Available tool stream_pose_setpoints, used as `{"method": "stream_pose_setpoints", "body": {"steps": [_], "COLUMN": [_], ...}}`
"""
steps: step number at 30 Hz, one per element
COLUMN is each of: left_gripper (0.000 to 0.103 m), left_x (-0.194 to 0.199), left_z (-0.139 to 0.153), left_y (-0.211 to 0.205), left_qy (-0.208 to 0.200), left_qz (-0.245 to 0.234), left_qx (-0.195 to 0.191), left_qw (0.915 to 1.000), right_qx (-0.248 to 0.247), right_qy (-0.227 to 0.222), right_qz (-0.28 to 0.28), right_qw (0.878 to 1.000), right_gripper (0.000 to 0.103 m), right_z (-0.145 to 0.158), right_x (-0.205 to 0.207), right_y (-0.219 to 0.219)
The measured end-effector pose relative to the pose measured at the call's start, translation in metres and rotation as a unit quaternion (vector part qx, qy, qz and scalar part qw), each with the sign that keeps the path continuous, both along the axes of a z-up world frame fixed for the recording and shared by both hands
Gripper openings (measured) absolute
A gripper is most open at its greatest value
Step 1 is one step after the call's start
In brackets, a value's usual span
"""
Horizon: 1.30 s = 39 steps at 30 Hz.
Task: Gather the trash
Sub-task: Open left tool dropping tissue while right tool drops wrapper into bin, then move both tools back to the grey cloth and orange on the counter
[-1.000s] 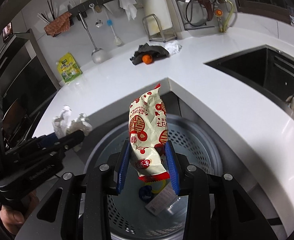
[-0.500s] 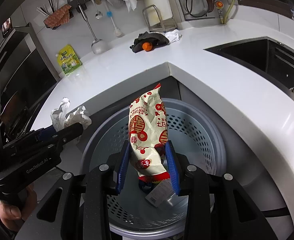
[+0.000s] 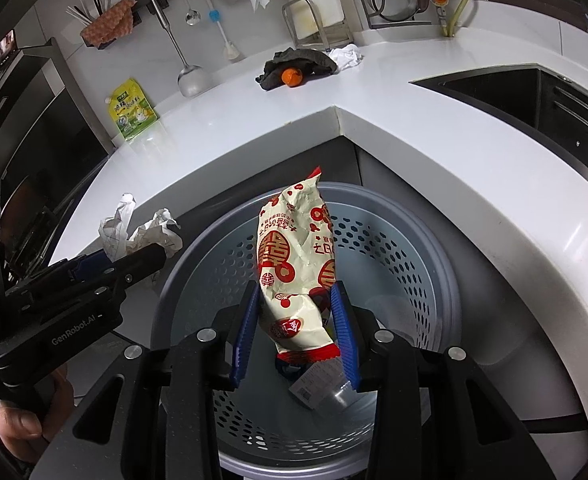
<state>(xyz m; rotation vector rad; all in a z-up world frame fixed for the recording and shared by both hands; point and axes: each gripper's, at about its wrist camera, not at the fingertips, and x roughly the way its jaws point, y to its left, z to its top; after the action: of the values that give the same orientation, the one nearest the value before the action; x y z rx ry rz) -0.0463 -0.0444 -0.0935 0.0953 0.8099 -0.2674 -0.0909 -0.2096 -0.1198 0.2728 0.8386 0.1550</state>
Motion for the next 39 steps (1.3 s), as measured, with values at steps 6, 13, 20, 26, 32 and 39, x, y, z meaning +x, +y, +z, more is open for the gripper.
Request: {"method": "stream_pose_setpoints", "body": {"steps": [6,13,20,26,32,39], "left_gripper": [0.047,0.049,0.069,0.073,0.076,0.08], "left_x": [0.004,0.006,0.005,0.004,0.004,0.002], "left_z": [-0.004,-0.006,-0.004,-0.001,-0.002,0.006], "left_y": [0.002,0.005,0.008,0.009,0.01,0.014], "left_qy": [0.008,0.011,0.005,0.0,0.001,-0.011], "left_qz": [0.001,0.004,0.012,0.013,0.016,0.021], "left_qx": [-0.006,-0.009,-0.013,-0.014,-0.017,-0.021], "left_qw": [1.0,0.9999,0.9998,0.9998,0.9997,0.9995], "right_qx": [0.0,-0.001,0.002,0.004,0.005,0.009], "right_qy": [0.005,0.006,-0.003,-0.006,-0.007,-0.016], "right_qz": [-0.003,-0.007,-0.018,-0.025,-0.026,-0.029], "right_qw": [1.0,1.0,1.0,1.0,1.0,0.999], "right_gripper": [0.037,0.044,0.061,0.061,0.061,0.062], "right_z": [-0.004,-0.006,-0.003,-0.001,0.0,0.005], "right_x": [0.003,0.004,0.002,-0.001,-0.001,-0.004], "right_y": [-0.001,-0.002,-0.006,-0.01,-0.011,-0.014]}}
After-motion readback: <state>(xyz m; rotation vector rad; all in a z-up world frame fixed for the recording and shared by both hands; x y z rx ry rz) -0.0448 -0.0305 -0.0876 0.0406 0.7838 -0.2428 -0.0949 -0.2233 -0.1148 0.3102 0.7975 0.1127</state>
